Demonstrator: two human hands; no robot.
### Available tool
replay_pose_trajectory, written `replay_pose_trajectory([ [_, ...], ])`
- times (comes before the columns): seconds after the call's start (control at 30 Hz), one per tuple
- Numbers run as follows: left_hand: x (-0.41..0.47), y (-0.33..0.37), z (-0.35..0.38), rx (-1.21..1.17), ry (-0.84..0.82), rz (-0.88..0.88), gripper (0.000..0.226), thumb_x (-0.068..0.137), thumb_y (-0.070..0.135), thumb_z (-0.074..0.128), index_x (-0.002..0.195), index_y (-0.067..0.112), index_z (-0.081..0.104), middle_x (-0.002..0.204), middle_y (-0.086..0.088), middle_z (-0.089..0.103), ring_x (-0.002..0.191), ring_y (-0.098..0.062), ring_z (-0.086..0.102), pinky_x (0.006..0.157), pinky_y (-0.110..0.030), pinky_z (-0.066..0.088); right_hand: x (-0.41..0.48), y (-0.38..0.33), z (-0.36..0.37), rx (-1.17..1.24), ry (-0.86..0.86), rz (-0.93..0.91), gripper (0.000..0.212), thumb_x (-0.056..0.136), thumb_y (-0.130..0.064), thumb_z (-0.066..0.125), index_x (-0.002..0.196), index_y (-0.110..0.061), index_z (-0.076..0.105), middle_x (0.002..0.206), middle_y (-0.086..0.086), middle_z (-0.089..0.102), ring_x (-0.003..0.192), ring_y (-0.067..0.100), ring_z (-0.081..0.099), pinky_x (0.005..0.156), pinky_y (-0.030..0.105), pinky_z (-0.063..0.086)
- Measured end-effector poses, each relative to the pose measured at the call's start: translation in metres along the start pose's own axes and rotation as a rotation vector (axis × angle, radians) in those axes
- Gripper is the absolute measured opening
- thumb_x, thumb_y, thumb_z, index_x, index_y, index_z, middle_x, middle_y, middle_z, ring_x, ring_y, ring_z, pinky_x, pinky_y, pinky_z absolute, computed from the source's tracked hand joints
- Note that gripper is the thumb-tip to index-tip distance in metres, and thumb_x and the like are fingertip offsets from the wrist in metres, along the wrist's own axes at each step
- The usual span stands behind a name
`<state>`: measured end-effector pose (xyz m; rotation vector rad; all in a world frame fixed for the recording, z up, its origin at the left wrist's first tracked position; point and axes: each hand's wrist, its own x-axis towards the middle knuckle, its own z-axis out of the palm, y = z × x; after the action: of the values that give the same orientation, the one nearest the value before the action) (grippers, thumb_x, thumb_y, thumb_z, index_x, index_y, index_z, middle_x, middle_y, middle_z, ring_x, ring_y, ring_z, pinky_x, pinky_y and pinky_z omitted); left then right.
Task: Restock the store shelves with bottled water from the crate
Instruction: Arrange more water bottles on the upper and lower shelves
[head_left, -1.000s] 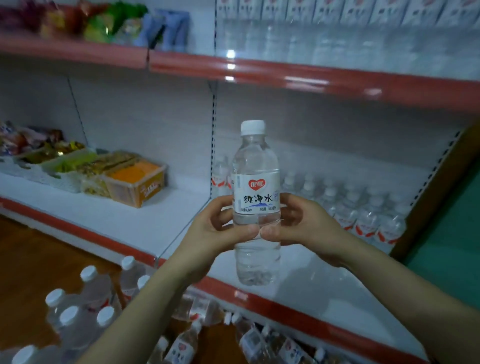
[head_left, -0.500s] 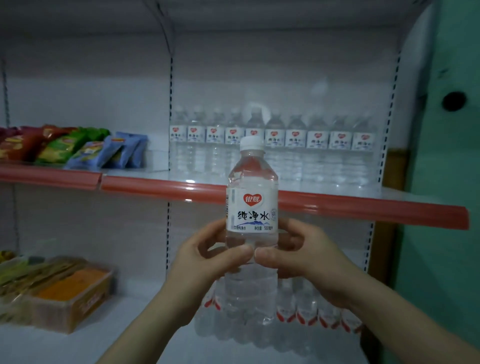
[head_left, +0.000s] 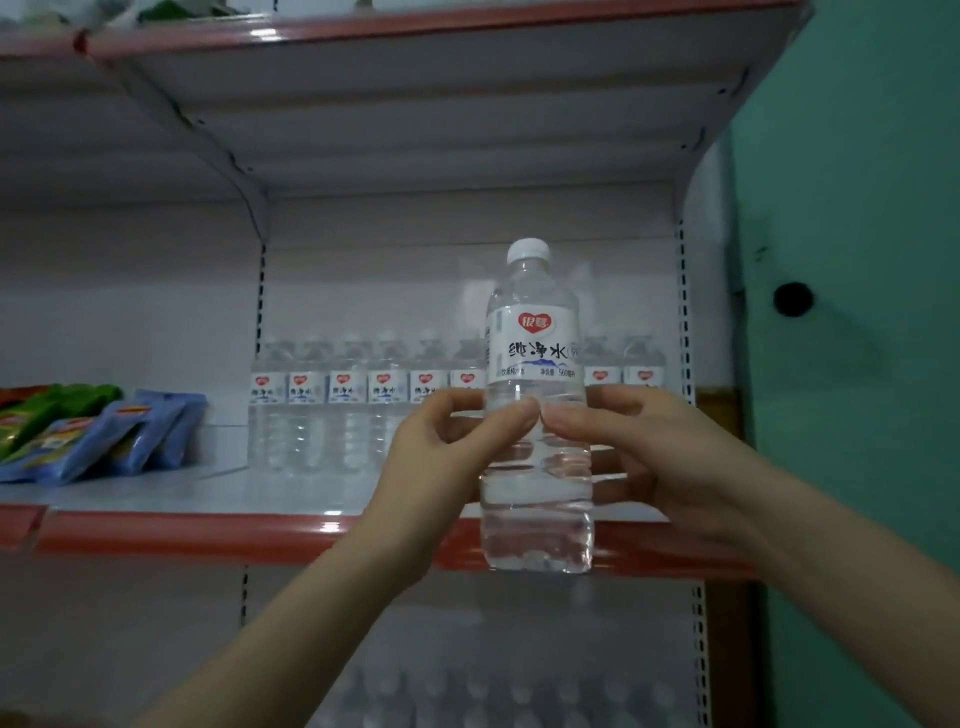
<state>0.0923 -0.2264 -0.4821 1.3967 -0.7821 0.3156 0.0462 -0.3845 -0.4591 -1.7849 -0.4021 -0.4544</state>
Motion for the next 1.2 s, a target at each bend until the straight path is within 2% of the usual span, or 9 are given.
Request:
replay_pose_trajectory([
  [0.1, 0.03, 0.0, 0.022, 0.051, -0.07, 0.013, 0.054, 0.064, 0.044, 0.066, 0.11, 0.016, 0.06, 0.093, -0.001, 0.072, 0.081, -0.012, 0.071, 0.061, -0.024, 0.056, 0.021, 0.001, -0.032, -0.053, 0.028, -0.008, 0.067, 0.043, -0.038, 0.076, 0.105, -0.015, 0.066, 0.096, 0.005, 0.074, 0.085, 0.024, 0.07, 0.074, 0.038, 0.057],
  [0.27, 0.084, -0.011, 0.051, 0.25, -0.306, -0.027, 0.054, 0.076, 0.044, 0.063, 0.127, 0.032, 0.049, 0.108, 0.001, 0.066, 0.096, -0.017, 0.066, 0.085, -0.037, 0.055, 0.053, 0.01, -0.088, -0.108, 0.092, -0.033, 0.056, 0.048, -0.031, 0.076, 0.102, -0.02, 0.064, 0.093, -0.001, 0.074, 0.082, 0.016, 0.071, 0.063, 0.029, 0.055],
  [0.4, 0.125, -0.026, 0.086, 0.248, -0.442, -0.117, 0.057, 0.085, 0.027, 0.063, 0.135, 0.037, 0.038, 0.109, -0.001, 0.062, 0.098, -0.017, 0.062, 0.085, -0.035, 0.052, 0.078, 0.029, -0.129, -0.139, 0.159, 0.005, 0.071, 0.052, -0.028, 0.075, 0.119, -0.015, 0.057, 0.106, 0.003, 0.07, 0.094, 0.024, 0.068, 0.079, 0.038, 0.054],
  [0.63, 0.174, -0.076, 0.141, 0.189, -0.459, -0.254, 0.051, 0.088, 0.013, 0.061, 0.133, 0.029, 0.04, 0.115, -0.008, 0.063, 0.107, -0.024, 0.06, 0.088, -0.039, 0.052, 0.113, 0.08, -0.183, -0.109, 0.201, 0.099, 0.052, 0.071, -0.013, 0.074, 0.119, -0.015, 0.055, 0.108, 0.006, 0.069, 0.102, 0.027, 0.065, 0.095, 0.048, 0.048],
  [0.8, 0.191, -0.105, 0.154, 0.169, -0.476, -0.316, 0.05, 0.088, 0.01, 0.061, 0.129, 0.032, 0.041, 0.099, -0.002, 0.064, 0.1, -0.023, 0.061, 0.088, -0.039, 0.052, 0.129, 0.11, -0.199, -0.108, 0.178, 0.149, 0.054, 0.067, -0.011, 0.075, 0.118, -0.015, 0.057, 0.103, 0.005, 0.072, 0.092, 0.024, 0.069, 0.08, 0.039, 0.055],
  [0.93, 0.2, -0.122, 0.162, 0.165, -0.463, -0.327, 0.044, 0.089, 0.011, 0.06, 0.11, 0.044, 0.039, 0.094, 0.005, 0.061, 0.093, -0.015, 0.06, 0.084, -0.036, 0.052, 0.14, 0.128, -0.207, -0.103, 0.17, 0.172, 0.049, 0.074, -0.009, 0.073, 0.118, -0.021, 0.055, 0.103, 0.004, 0.072, 0.091, 0.021, 0.069, 0.072, 0.032, 0.051],
  [1.0, 0.205, -0.129, 0.164, 0.169, -0.435, -0.33, 0.044, 0.089, 0.011, 0.06, 0.113, 0.042, 0.041, 0.098, 0.003, 0.061, 0.093, -0.015, 0.059, 0.08, -0.033, 0.053, 0.146, 0.133, -0.207, -0.108, 0.168, 0.17, 0.049, 0.076, -0.01, 0.072, 0.119, -0.025, 0.054, 0.103, 0.004, 0.071, 0.088, 0.018, 0.068, 0.068, 0.028, 0.051],
  [1.1, 0.21, -0.135, 0.168, 0.196, -0.398, -0.316, 0.054, 0.089, 0.013, 0.06, 0.133, 0.036, 0.038, 0.115, -0.008, 0.057, 0.102, -0.021, 0.057, 0.072, -0.027, 0.052, 0.152, 0.139, -0.206, -0.099, 0.182, 0.152, 0.047, 0.079, -0.011, 0.071, 0.119, -0.027, 0.053, 0.104, 0.002, 0.067, 0.082, 0.011, 0.064, 0.057, 0.018, 0.046],
  [1.2, 0.214, -0.14, 0.172, 0.224, -0.382, -0.305, 0.057, 0.09, 0.013, 0.06, 0.136, 0.036, 0.036, 0.117, -0.006, 0.056, 0.105, -0.024, 0.057, 0.071, -0.028, 0.051, 0.155, 0.147, -0.207, -0.104, 0.198, 0.144, 0.043, 0.079, -0.013, 0.071, 0.113, -0.033, 0.054, 0.113, -0.001, 0.063, 0.1, 0.017, 0.061, 0.071, 0.027, 0.052],
])
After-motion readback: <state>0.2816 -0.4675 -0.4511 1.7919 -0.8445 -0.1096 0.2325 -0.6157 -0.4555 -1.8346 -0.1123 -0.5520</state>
